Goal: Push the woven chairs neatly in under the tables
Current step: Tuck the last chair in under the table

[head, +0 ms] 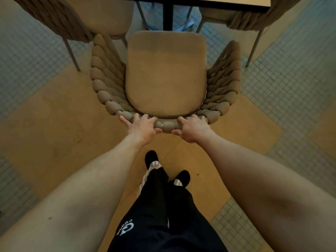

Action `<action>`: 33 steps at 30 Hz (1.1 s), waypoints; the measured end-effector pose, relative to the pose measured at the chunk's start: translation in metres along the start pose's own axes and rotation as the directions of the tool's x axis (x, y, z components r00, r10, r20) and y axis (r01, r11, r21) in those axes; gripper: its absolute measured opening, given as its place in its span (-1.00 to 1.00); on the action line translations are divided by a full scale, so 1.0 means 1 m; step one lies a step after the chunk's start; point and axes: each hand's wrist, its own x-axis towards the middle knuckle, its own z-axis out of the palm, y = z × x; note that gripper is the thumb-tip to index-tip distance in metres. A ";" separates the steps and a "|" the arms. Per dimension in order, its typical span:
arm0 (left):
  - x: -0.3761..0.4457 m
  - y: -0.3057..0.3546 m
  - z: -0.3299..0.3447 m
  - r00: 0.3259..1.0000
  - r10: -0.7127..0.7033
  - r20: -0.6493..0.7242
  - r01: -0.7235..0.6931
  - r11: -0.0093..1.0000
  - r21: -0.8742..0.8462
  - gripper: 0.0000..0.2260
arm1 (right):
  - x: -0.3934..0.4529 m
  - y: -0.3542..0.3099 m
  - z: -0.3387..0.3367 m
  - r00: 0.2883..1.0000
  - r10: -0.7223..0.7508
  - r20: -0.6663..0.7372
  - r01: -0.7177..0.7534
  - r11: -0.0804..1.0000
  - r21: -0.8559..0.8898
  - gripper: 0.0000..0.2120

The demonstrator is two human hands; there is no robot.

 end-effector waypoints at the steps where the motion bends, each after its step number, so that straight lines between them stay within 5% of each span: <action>1: -0.001 0.001 -0.003 1.000 -0.002 0.006 0.002 1.000 0.004 -0.61 | -0.001 0.001 -0.001 1.000 0.000 -0.009 0.000 1.000 0.004 -0.48; 33: 0.017 0.017 -0.024 0.999 0.053 0.008 -0.052 0.996 -0.074 -0.69 | 0.006 0.023 -0.025 1.000 -0.001 0.015 0.001 1.000 0.019 -0.54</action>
